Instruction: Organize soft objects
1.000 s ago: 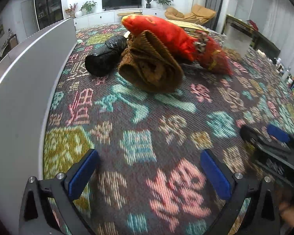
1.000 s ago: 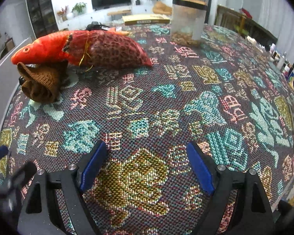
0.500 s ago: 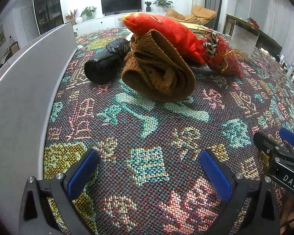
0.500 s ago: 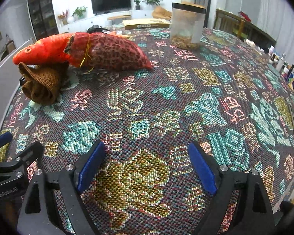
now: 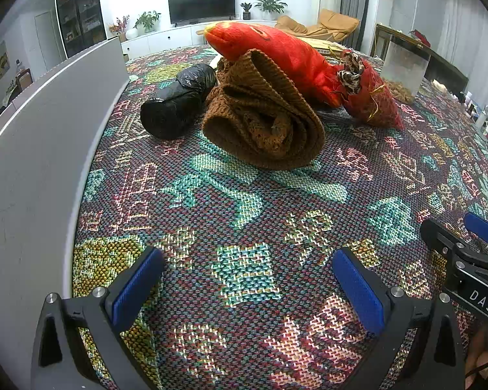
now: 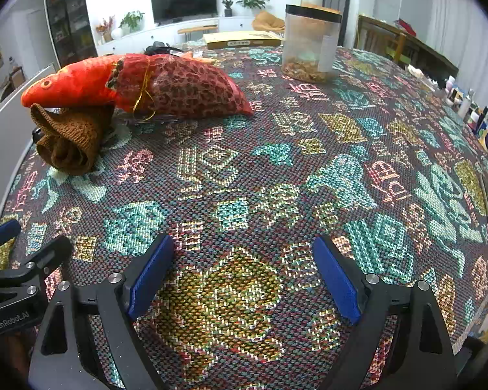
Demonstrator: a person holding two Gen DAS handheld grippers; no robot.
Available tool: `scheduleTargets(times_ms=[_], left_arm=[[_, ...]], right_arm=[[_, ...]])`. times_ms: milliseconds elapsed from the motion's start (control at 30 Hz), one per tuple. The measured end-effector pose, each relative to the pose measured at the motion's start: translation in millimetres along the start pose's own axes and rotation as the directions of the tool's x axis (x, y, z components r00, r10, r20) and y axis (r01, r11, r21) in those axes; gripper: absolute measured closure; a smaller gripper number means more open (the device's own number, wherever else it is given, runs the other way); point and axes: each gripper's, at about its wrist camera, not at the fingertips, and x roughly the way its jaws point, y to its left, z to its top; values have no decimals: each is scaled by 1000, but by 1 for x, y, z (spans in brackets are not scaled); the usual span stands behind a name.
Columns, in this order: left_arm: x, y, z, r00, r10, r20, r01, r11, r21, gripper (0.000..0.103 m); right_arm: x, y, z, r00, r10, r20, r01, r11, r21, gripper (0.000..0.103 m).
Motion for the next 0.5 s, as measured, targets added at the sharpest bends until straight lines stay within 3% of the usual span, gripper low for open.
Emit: scheduleTargets(times_ms=[267,500], left_arm=[[0,0,0,1000,0,1,0,1000,0,0],[0,0,0,1000,-1,1,1,1000,-1,0]], right_arm=[[3,0,8,998,8,-60,-8,1000,-3,13],[0,-1,-1,1000,17,0,-17,1000,-10,12]])
